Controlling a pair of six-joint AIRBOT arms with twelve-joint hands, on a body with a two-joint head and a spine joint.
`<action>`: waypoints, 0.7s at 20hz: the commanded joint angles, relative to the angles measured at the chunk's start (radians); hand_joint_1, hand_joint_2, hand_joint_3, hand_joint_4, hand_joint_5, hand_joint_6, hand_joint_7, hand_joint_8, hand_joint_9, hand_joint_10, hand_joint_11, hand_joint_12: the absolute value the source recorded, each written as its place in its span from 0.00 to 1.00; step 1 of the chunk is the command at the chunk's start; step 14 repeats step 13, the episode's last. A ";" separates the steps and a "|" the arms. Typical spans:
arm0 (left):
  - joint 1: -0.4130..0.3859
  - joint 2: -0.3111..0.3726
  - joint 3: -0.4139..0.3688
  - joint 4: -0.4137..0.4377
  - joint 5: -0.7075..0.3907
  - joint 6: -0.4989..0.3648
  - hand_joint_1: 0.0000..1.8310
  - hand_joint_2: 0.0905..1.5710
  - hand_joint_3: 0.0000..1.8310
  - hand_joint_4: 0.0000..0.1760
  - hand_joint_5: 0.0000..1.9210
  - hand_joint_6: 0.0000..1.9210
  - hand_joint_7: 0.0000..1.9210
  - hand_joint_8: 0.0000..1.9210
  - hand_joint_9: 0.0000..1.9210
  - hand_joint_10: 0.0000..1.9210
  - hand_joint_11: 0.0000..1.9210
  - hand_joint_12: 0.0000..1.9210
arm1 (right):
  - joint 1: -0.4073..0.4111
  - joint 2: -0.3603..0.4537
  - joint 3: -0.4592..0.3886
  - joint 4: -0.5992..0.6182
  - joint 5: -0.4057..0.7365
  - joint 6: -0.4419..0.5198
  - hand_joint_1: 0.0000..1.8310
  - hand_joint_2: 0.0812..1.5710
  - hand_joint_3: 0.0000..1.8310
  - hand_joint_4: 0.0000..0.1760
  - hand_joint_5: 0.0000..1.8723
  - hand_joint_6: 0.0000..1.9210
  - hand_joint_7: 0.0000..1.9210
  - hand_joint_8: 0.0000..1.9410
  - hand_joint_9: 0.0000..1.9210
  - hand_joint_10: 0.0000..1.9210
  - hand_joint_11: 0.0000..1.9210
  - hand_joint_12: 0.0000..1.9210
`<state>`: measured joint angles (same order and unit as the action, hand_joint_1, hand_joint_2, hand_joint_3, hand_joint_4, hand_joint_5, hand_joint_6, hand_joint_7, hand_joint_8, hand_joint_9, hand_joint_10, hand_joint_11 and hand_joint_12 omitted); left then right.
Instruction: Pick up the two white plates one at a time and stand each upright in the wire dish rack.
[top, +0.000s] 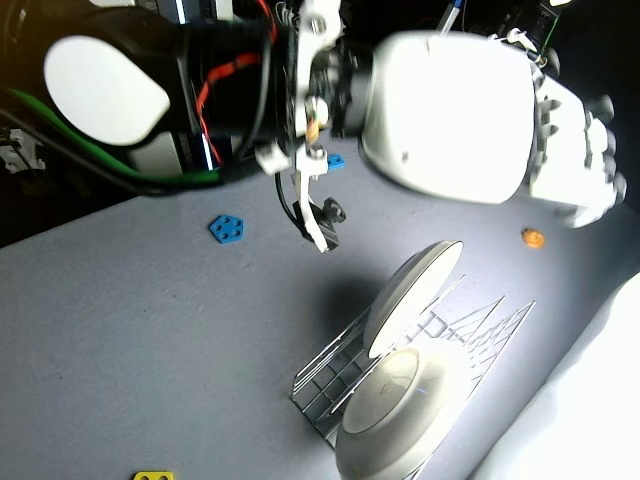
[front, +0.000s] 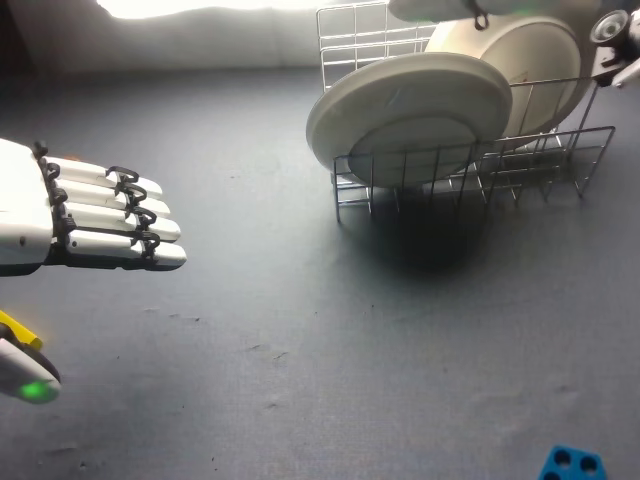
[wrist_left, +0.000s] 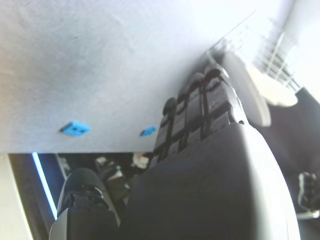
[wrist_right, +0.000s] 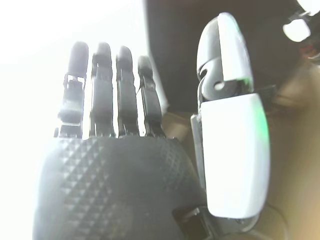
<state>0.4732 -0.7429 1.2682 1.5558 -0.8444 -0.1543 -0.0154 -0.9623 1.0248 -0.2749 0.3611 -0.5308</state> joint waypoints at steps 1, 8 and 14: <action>-0.015 0.011 -0.005 -0.035 -0.023 0.006 0.00 0.65 0.00 0.00 0.00 0.00 0.00 0.00 0.00 0.00 0.00 0.00 | 0.013 0.016 -0.005 0.016 0.116 -0.026 0.55 0.65 0.00 0.00 0.17 0.00 0.18 0.00 0.18 0.00 0.00 0.58; -0.022 0.019 -0.020 0.007 -0.024 0.026 0.00 0.67 0.01 0.00 0.02 0.01 0.01 0.00 0.00 0.00 0.00 0.00 | -0.072 0.108 -0.048 0.051 0.051 -0.081 0.56 0.62 0.00 0.00 0.24 0.01 0.24 0.01 0.23 0.02 0.00 0.63; -0.043 0.032 -0.054 0.027 -0.024 0.026 0.00 0.71 0.00 0.00 0.10 0.00 0.11 0.00 0.09 0.00 0.01 0.10 | -0.080 0.174 -0.074 0.037 0.029 -0.083 0.59 0.63 0.00 0.00 0.37 0.02 0.37 0.01 0.35 0.03 0.08 0.64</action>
